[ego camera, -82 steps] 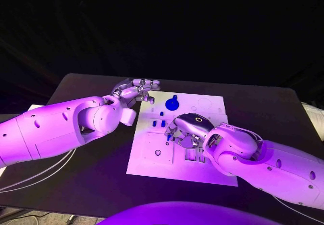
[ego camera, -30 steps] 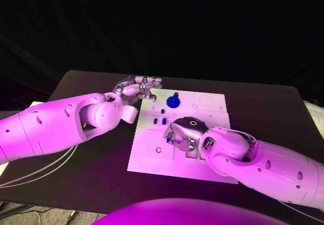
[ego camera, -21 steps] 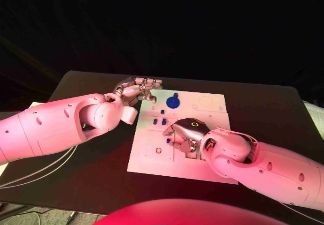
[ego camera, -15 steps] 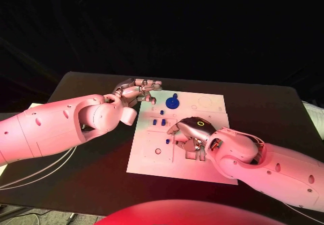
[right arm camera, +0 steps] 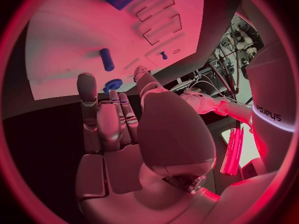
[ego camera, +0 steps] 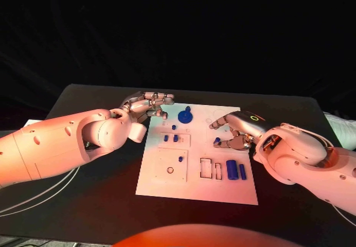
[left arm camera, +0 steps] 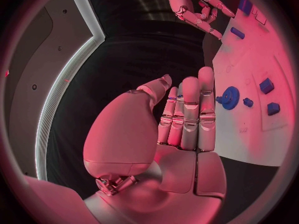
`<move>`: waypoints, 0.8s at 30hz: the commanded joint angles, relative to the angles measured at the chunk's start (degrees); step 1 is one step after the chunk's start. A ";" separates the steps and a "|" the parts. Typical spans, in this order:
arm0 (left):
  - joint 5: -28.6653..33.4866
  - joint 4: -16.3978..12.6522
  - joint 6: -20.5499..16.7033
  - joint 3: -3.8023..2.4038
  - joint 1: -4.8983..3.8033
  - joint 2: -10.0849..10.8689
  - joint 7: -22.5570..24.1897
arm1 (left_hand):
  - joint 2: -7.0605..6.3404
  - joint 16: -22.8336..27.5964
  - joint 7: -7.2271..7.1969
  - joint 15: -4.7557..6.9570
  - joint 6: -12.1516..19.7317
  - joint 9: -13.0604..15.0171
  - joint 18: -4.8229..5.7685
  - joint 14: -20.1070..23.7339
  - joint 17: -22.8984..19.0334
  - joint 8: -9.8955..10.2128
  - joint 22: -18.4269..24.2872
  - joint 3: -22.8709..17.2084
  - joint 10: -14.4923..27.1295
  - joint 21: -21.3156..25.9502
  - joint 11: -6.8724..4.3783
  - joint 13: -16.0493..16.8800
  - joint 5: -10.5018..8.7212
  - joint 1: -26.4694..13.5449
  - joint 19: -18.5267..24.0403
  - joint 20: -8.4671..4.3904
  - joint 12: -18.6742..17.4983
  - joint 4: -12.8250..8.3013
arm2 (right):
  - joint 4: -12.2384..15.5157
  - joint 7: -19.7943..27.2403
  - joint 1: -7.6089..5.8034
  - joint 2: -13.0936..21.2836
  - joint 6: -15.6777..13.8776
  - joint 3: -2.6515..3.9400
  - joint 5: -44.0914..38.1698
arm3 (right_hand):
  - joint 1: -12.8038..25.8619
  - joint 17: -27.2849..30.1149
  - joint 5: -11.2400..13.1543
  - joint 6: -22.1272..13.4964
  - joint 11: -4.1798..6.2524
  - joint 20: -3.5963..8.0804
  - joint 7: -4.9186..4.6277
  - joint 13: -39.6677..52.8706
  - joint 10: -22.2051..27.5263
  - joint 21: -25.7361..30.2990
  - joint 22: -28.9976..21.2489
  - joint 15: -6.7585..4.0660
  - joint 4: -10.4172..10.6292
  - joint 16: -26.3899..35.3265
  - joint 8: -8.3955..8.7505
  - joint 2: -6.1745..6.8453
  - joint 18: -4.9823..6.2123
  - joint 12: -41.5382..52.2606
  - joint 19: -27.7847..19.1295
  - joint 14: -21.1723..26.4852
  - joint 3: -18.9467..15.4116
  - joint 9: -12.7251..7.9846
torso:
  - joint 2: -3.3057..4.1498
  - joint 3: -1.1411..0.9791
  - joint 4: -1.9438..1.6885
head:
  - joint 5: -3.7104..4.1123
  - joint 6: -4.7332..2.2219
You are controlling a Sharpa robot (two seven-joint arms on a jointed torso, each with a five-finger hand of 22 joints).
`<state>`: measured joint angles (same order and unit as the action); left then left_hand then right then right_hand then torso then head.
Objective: Assemble the parts on the task board
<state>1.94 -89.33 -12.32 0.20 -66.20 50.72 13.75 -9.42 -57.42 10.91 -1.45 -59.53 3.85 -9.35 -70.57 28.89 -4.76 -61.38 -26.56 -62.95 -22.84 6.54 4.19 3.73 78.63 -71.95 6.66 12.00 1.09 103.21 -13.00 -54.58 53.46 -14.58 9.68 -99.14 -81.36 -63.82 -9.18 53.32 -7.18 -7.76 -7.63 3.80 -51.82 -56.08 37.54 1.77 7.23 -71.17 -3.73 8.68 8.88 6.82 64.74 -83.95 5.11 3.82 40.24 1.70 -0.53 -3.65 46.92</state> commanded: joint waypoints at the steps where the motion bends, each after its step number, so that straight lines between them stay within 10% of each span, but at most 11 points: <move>1: -0.15 0.11 0.92 0.05 0.00 -0.26 0.49 | 0.16 0.02 -0.14 0.09 0.43 -0.05 -0.96 0.31 -0.09 0.19 0.05 0.49 0.37 0.22 -0.06 -0.06 -0.20 -0.49 0.28 0.18 0.36 -0.01 | 0.01 -2.21 -0.24 0.66 5.75 0.04 -2.89 | -1.97 -0.89 0.05 -0.10 0.30 0.59 0.89 -0.07 0.69 0.49 -0.59 -0.06 1.53 -0.91 0.12 0.05 0.93 0.58 0.34 -1.72 -2.86 0.01 | -0.03 0.05 0.15 | 0.07 -0.16; 24: -0.15 0.37 0.75 0.16 0.02 -0.41 0.79 | 0.23 -0.01 -0.16 0.09 0.41 -0.03 -0.96 0.31 -0.08 0.16 0.08 0.53 0.36 0.25 -0.08 -0.05 -0.19 -0.45 0.27 0.19 0.43 0.00 | -3.91 -2.60 -0.41 -2.40 8.09 -0.25 -5.99 | -6.63 -4.00 4.31 4.16 1.71 1.61 0.53 -0.17 -5.03 -0.36 0.50 -1.46 1.67 -3.94 -0.01 -5.55 0.55 2.91 2.79 -2.41 0.28 0.06 | 0.03 0.05 0.08 | 0.02 0.05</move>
<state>1.93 -88.92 -12.34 0.40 -66.17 50.44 13.92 -9.42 -57.42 10.90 -1.45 -59.53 3.85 -9.34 -70.57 28.86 -4.76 -61.38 -26.24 -62.95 -22.84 6.54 4.20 3.73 78.63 -71.96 6.66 12.23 1.09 99.42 -15.27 -55.02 51.19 -7.19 9.43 -103.84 -88.07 -67.76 -5.06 57.02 -5.48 -6.16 -7.05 3.71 -56.58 -56.14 38.00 0.79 8.92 -74.90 -3.74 3.62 8.87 9.63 67.24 -84.03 5.25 3.93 40.24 1.77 -0.43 -3.58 46.91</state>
